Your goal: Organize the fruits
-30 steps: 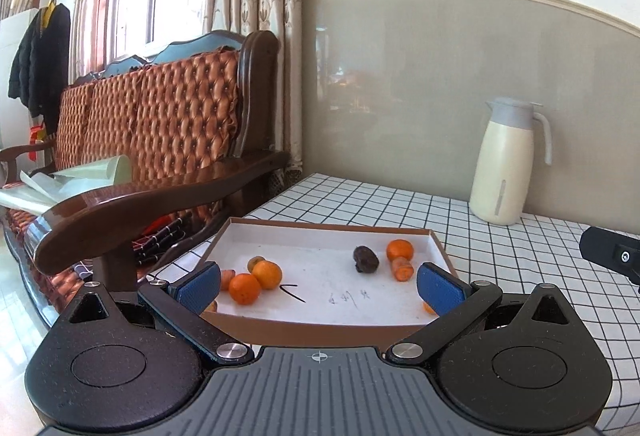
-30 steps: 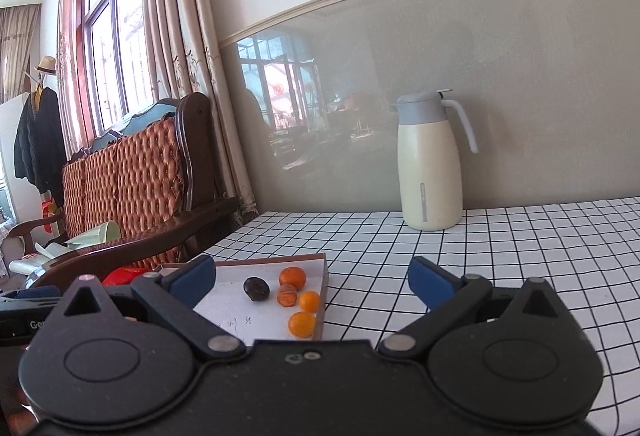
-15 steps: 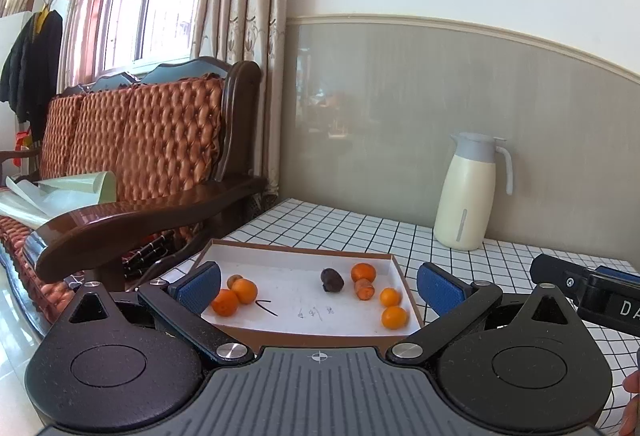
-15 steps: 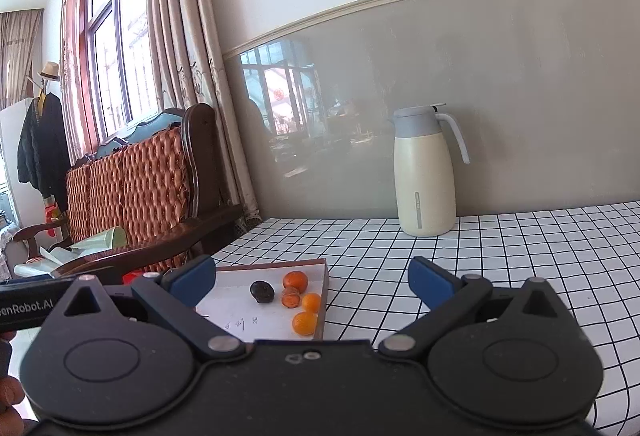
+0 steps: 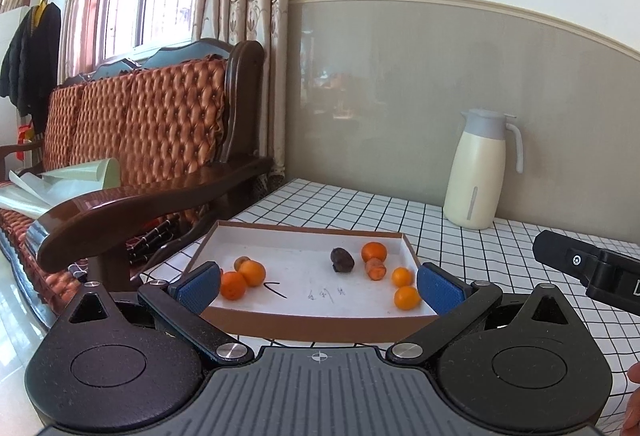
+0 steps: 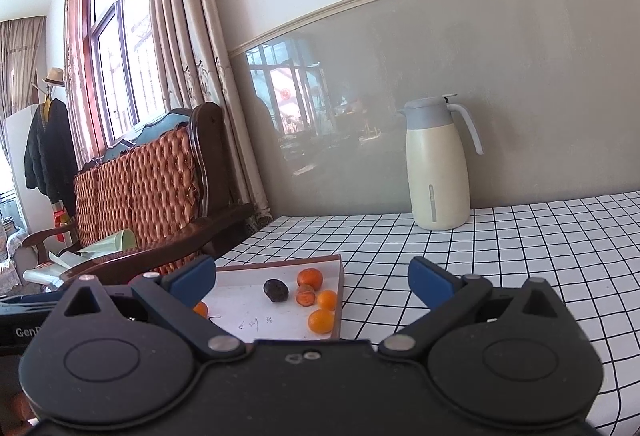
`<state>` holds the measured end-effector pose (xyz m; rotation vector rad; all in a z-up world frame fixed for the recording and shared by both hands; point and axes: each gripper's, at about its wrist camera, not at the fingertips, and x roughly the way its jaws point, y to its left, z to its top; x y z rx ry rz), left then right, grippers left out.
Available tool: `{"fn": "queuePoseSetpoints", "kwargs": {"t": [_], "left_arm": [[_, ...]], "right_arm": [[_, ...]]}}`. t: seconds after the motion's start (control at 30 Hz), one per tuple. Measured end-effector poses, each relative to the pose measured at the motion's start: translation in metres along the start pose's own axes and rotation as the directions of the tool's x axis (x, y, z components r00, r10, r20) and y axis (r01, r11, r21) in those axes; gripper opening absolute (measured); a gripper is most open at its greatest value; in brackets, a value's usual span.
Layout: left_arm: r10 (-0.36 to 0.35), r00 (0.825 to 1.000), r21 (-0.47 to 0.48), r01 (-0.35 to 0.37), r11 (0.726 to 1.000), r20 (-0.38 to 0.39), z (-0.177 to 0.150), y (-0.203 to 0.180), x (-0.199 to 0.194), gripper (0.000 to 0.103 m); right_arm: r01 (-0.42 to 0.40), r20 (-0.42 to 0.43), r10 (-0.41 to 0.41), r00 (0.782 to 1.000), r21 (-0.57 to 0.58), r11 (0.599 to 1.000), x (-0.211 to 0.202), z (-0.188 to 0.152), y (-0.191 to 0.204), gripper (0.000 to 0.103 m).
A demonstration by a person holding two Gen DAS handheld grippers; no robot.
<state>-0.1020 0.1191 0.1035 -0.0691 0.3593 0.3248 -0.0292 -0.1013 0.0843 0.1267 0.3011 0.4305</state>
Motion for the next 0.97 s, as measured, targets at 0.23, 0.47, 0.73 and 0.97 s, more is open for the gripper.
{"fn": "queuePoseSetpoints", "kwargs": {"t": [0.23, 0.47, 0.73, 0.97], "left_arm": [[0.005, 1.000, 0.025, -0.006, 1.000, 0.005, 0.001, -0.005, 0.006, 0.103], [0.000, 1.000, 0.001, 0.000, 1.000, -0.021, -0.003, -0.001, 0.020, 0.103], [-0.016, 1.000, 0.015, 0.016, 1.000, -0.022, -0.010, 0.003, 0.032, 0.103], [-0.045, 0.999, -0.016, 0.045, 0.999, -0.004, -0.012, 0.011, 0.031, 0.103]], "right_arm": [[0.004, -0.007, -0.004, 1.000, 0.000, 1.000, 0.005, 0.001, -0.002, 0.097], [-0.001, -0.030, 0.001, 1.000, -0.007, 1.000, 0.015, -0.003, 0.003, 0.097], [-0.001, -0.049, 0.000, 0.999, -0.024, 1.000, 0.024, -0.008, 0.007, 0.097], [0.010, -0.068, -0.013, 0.998, -0.046, 0.999, 0.029, -0.009, 0.008, 0.097]]}}
